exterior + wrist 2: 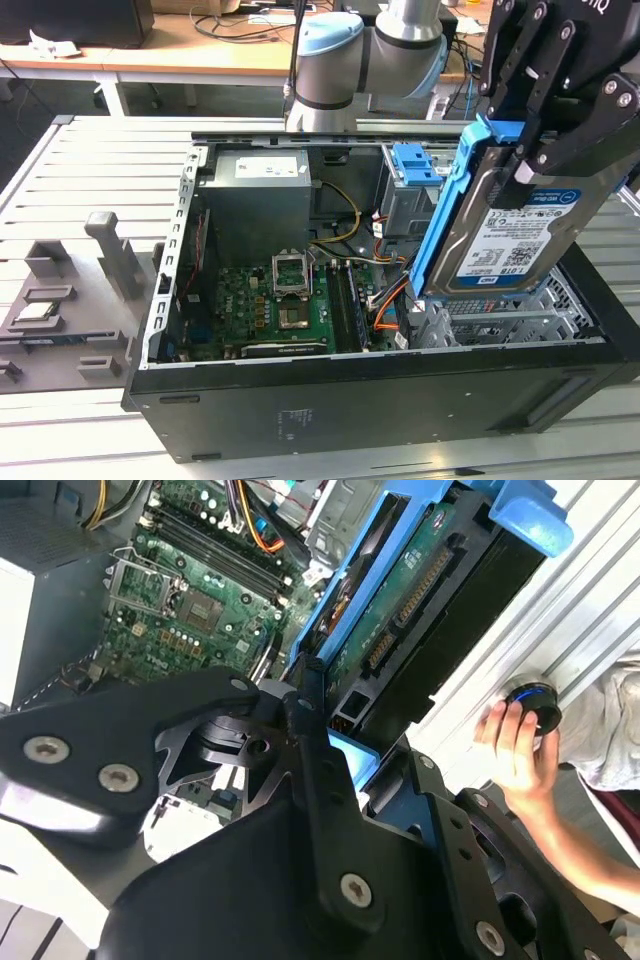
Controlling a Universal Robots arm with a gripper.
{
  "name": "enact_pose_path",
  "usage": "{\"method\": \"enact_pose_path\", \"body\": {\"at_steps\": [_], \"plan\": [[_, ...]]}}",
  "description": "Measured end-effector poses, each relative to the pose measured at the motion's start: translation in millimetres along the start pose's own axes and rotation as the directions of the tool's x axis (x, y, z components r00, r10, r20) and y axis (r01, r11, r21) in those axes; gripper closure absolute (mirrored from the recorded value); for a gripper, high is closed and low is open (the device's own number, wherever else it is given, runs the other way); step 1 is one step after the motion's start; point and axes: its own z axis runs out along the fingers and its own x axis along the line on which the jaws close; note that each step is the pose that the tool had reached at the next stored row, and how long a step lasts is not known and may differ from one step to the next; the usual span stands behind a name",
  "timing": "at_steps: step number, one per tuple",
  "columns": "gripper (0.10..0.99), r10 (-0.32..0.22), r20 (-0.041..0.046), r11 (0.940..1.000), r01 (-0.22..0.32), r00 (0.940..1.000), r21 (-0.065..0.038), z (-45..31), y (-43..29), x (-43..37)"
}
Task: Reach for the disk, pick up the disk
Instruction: 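Pick up the disk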
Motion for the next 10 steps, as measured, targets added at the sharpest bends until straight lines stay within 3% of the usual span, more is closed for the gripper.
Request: {"method": "enact_pose_path", "body": {"at_steps": [10], "plan": [[0.718,0.0,0.0002,1.0,0.0,1.0,-0.003,-0.9,-22.5,0.2]]}}
